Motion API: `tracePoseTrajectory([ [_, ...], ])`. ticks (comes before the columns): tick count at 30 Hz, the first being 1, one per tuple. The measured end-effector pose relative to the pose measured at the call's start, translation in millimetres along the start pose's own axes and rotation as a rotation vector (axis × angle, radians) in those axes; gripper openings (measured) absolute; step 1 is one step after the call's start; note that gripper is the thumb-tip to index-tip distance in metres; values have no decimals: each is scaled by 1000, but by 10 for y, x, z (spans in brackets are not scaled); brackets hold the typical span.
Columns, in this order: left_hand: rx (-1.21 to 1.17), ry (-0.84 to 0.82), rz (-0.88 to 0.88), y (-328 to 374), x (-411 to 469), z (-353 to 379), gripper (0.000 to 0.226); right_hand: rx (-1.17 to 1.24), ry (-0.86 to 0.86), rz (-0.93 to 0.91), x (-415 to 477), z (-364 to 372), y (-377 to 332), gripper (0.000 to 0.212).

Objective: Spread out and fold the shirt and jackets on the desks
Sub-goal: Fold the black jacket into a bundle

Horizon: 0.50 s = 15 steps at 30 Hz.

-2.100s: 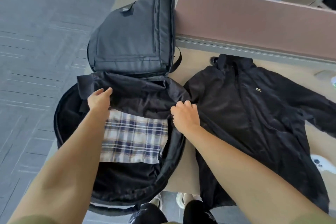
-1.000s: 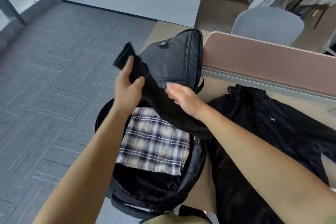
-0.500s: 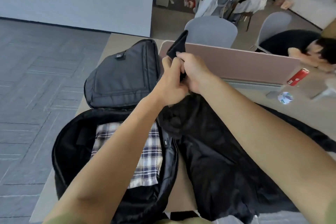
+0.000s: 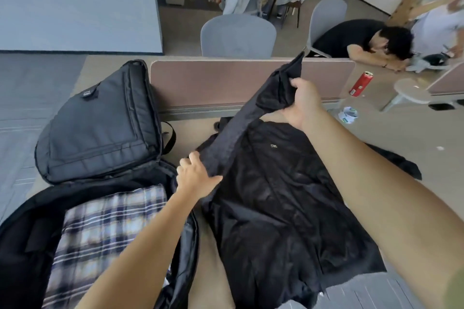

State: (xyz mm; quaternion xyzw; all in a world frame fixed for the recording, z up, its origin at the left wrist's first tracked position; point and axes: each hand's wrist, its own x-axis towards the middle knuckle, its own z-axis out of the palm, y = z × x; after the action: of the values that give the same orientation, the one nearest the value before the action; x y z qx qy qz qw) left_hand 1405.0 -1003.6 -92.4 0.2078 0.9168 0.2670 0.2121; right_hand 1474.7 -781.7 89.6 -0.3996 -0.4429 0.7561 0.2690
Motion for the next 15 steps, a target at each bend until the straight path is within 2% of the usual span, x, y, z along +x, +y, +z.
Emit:
tracePoseTrajectory([
  [2,-75,-181,-142,-55,65,304,94,-57,33,4,250,-294,-105,30],
  [4,-39,-251,-227,-86,106,601,96,-137,43,54,519,-596,-161,28],
  [10,289,-191,-286,-100,180,1301,99,-147,14,249,1410,-1342,-10,37],
  [15,366,-60,-278,-24,230,1504,84,-349,-82,408,1880,-1671,410,69],
])
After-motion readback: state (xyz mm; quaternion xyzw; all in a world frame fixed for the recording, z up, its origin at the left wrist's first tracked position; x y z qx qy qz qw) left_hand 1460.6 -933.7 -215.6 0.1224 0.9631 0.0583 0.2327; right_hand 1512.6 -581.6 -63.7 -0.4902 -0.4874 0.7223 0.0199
